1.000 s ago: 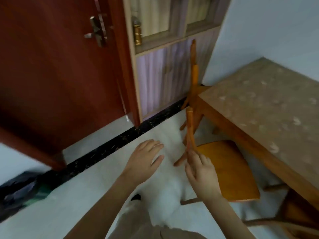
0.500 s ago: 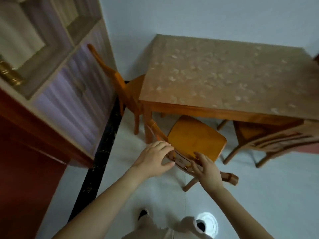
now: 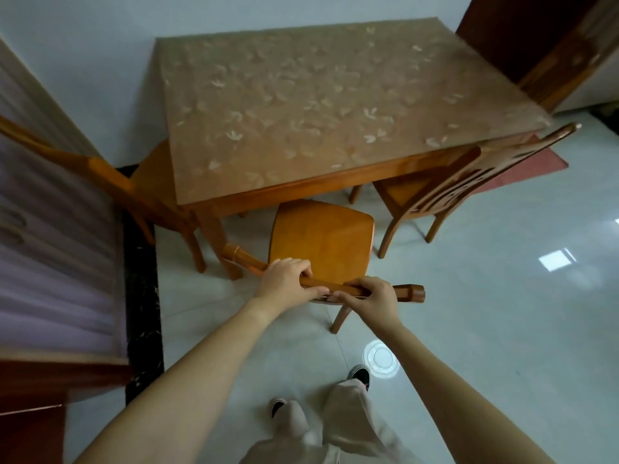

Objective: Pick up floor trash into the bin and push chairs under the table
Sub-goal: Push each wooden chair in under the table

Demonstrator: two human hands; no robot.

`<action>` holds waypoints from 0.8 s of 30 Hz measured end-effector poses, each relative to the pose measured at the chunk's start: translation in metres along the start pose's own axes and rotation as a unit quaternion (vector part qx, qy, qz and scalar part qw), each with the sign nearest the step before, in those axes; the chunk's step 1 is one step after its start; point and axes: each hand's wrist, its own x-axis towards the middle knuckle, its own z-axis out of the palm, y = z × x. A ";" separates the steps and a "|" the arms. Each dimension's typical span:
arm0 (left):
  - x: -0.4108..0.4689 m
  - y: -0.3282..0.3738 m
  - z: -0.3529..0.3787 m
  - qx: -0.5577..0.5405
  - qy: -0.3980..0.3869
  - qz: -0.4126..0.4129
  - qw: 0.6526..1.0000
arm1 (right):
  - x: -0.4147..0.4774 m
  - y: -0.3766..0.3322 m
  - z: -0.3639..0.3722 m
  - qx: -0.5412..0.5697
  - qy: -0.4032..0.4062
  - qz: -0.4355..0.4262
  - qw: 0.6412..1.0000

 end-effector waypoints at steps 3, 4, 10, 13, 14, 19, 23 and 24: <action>0.004 -0.003 0.004 -0.018 0.024 -0.009 1.000 | 0.004 0.004 0.000 0.007 0.018 -0.008 1.000; 0.006 -0.004 0.006 -0.021 0.030 -0.008 0.999 | 0.005 0.005 0.000 0.007 0.018 -0.008 1.000; 0.020 -0.006 0.009 -0.039 0.045 -0.011 0.998 | 0.021 0.009 -0.004 0.005 0.015 -0.012 1.000; 0.032 -0.001 0.010 -0.035 0.049 -0.024 0.998 | 0.035 0.012 -0.010 0.006 0.008 -0.014 1.000; 0.037 0.000 0.010 -0.035 0.050 -0.028 0.998 | 0.040 0.013 -0.013 0.007 0.006 -0.016 1.000; 0.056 0.007 0.017 -0.032 0.060 -0.040 0.997 | 0.062 0.026 -0.023 0.009 -0.005 -0.032 0.999; 0.071 0.017 0.021 -0.037 0.061 -0.057 0.996 | 0.082 0.042 -0.032 0.009 -0.014 -0.048 0.999; 0.075 0.021 0.022 -0.042 0.060 -0.062 0.995 | 0.087 0.046 -0.035 0.009 -0.016 -0.053 0.998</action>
